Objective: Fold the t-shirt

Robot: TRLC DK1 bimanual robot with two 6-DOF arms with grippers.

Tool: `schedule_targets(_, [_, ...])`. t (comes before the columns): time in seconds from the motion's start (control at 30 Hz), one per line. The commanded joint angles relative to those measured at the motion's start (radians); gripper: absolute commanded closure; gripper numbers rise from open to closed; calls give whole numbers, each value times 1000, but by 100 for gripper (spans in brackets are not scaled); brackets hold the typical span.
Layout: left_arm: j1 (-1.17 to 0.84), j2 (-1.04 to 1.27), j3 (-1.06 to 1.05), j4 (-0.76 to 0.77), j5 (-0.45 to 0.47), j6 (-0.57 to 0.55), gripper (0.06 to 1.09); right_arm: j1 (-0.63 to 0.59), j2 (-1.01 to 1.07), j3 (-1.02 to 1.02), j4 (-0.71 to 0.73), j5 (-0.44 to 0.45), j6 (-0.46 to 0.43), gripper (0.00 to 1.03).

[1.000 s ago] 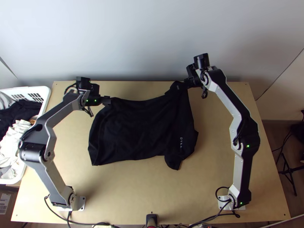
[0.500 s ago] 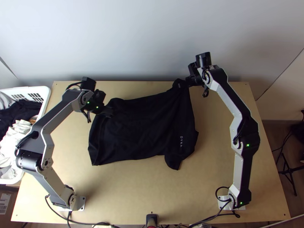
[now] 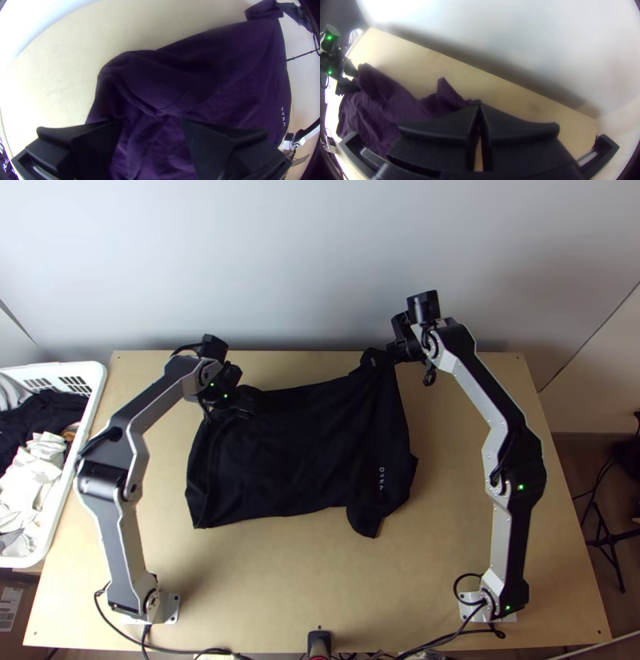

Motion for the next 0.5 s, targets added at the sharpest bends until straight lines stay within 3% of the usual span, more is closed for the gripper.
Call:
schedule_targets(0.0, [-24, 111, 100, -12, -26, -6, 24, -2, -13, -16, -1, 1, -5, 100])
schedule_targets(0.13, [-31, 117, 134, -9, -26, -19, 28, -4, -14, -23, -1, 1, -7, 100])
schedule_targets(0.47, [-27, 150, 181, 5, 10, -11, 88, -4, -25, -35, -1, 1, -10, 100])
